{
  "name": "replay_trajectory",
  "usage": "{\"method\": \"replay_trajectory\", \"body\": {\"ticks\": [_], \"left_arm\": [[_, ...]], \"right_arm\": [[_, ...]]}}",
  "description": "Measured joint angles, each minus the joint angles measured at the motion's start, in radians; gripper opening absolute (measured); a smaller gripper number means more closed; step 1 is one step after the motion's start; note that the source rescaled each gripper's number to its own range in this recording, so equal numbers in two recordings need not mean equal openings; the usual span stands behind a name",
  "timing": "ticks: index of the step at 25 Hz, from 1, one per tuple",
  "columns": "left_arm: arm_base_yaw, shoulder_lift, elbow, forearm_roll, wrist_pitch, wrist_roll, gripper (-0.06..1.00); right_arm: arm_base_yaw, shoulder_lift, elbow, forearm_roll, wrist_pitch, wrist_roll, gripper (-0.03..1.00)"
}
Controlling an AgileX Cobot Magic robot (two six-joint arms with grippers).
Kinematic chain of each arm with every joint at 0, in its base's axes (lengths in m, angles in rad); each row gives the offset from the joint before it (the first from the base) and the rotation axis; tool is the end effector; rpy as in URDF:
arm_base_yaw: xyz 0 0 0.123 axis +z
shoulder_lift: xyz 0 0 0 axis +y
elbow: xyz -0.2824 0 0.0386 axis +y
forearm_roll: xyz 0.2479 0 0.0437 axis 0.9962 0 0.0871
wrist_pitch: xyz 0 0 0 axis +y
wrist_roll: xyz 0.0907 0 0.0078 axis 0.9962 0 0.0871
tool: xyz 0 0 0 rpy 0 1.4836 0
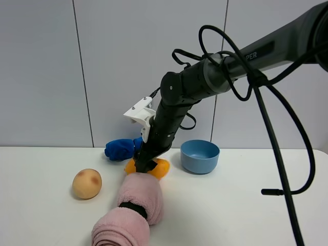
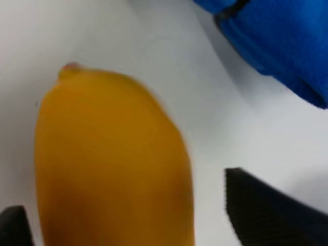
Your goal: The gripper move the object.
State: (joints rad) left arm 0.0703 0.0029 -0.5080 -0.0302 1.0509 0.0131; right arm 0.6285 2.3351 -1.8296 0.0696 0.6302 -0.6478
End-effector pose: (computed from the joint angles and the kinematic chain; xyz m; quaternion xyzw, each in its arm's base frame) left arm -0.0048 -0.0027 0.2802 -0.0237 0.8489 0.0069 0.5280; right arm 0.4077 0.3009 0.1395 -0.5576 0.7885 0.0246 0.2583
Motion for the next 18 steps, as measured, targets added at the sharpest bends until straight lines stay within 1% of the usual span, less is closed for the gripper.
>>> {"method": "replay_trajectory", "body": {"ticks": [2, 4, 9, 11, 13, 15, 16, 18], "left_arm": [[0.000, 0.000, 0.000, 0.000, 0.000, 0.000, 1.00], [0.000, 0.000, 0.000, 0.000, 0.000, 0.000, 1.00], [0.000, 0.000, 0.000, 0.000, 0.000, 0.000, 1.00], [0.000, 0.000, 0.000, 0.000, 0.000, 0.000, 1.00], [0.000, 0.000, 0.000, 0.000, 0.000, 0.000, 1.00], [0.000, 0.000, 0.000, 0.000, 0.000, 0.000, 1.00], [0.000, 0.000, 0.000, 0.000, 0.000, 0.000, 1.00], [0.000, 0.000, 0.000, 0.000, 0.000, 0.000, 1.00]], "right_arm": [[0.000, 0.000, 0.000, 0.000, -0.001, 0.008, 0.47], [0.000, 0.000, 0.000, 0.000, -0.002, 0.011, 0.49], [0.000, -0.038, 0.000, 0.006, 0.002, 0.015, 0.50], [0.000, -0.075, 0.000, 0.007, 0.005, 0.038, 0.50], [0.000, -0.134, 0.000, 0.008, 0.012, 0.097, 0.50], [0.000, -0.218, 0.000, 0.000, 0.041, 0.203, 0.48], [0.001, -0.255, 0.000, -0.016, 0.049, 0.249, 0.45], [0.002, -0.338, 0.000, -0.091, 0.056, 0.346, 0.42]]}}
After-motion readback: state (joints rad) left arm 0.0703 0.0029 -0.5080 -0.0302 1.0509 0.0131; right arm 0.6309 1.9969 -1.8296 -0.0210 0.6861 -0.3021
